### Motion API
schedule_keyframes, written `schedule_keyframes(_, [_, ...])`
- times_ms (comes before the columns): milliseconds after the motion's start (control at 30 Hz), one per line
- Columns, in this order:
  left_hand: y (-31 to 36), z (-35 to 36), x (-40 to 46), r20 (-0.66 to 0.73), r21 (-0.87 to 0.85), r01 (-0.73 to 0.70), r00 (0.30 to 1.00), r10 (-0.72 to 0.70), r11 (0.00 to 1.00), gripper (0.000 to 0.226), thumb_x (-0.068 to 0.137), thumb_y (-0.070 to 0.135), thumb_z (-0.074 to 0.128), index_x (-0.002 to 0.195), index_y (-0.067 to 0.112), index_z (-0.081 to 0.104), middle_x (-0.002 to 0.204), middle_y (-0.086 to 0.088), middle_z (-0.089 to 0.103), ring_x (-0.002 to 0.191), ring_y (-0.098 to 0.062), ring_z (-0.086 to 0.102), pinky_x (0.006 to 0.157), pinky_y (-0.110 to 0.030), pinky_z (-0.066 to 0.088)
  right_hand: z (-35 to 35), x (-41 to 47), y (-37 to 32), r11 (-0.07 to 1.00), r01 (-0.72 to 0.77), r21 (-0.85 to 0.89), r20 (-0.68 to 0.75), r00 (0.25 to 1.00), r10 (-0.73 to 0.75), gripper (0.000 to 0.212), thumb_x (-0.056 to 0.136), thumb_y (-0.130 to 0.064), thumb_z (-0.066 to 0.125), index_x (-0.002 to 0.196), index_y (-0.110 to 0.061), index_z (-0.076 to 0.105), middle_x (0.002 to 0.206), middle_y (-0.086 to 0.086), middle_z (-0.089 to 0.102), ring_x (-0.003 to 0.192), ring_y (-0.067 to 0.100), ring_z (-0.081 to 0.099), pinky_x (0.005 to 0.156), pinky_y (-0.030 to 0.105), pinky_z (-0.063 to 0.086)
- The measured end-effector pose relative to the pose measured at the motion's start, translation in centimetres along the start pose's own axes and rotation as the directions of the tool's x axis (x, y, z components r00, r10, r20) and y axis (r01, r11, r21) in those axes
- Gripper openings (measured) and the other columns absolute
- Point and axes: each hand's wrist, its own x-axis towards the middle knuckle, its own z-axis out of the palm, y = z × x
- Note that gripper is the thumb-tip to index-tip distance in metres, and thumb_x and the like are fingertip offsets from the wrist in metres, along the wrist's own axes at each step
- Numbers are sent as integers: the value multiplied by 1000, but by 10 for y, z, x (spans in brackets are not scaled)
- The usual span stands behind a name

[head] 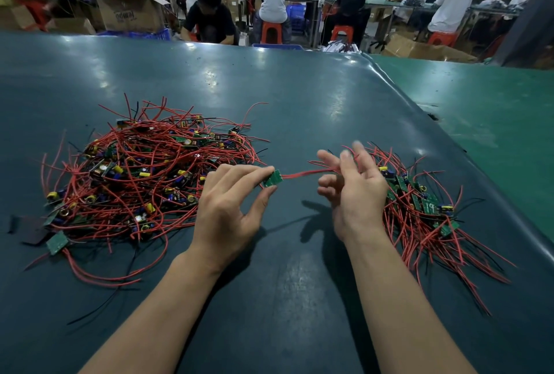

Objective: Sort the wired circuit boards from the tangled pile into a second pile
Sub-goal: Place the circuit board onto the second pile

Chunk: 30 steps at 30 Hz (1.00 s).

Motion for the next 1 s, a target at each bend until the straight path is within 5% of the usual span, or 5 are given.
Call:
schedule_keyframes(133, [1,-3,2,-158,-26,70,985,-73,997,26,91,10,67,116,4,69,107,-8,68,96,-25,64,80,-52,50,9,-12,2,959,-278,-53,323,904,280,55,66,-58,61,101,-16,55,92,2,77,53,13,66,40,19,47])
schedule_keyframes(333, [1,-9,2,-22,-44,-69,997,68,997,32,94,15,59,125,15,61,101,-7,66,90,-22,58,74,-47,45,17,-30,19,958,-103,-266,590,769,246,17,80,-40,67,76,-24,65,58,-1,57,47,15,55,38,21,43])
schedule_keyframes(600, [-4,-5,5,-238,180,116,969,-72,977,36,89,23,69,121,10,66,118,-5,64,113,-28,53,95,-46,39,16,-24,9,917,336,-214,32,941,-337,20,94,-28,64,77,-20,59,54,-1,60,36,10,46,36,19,36])
schedule_keyframes(733, [-11,-5,2,-171,425,436,899,-403,793,42,85,28,68,125,14,62,126,-11,56,122,-33,41,99,-51,32,2,-8,-6,964,161,210,-403,913,-65,30,94,-37,63,76,-17,49,56,0,55,35,8,42,35,17,31])
schedule_keyframes(1000, [-21,-10,-1,-39,657,518,750,-661,548,30,96,36,53,107,17,72,123,-7,54,116,-33,40,93,-48,31,10,-11,9,995,-17,102,-245,969,42,35,100,-31,54,71,-13,56,45,-4,49,35,9,38,36,16,27])
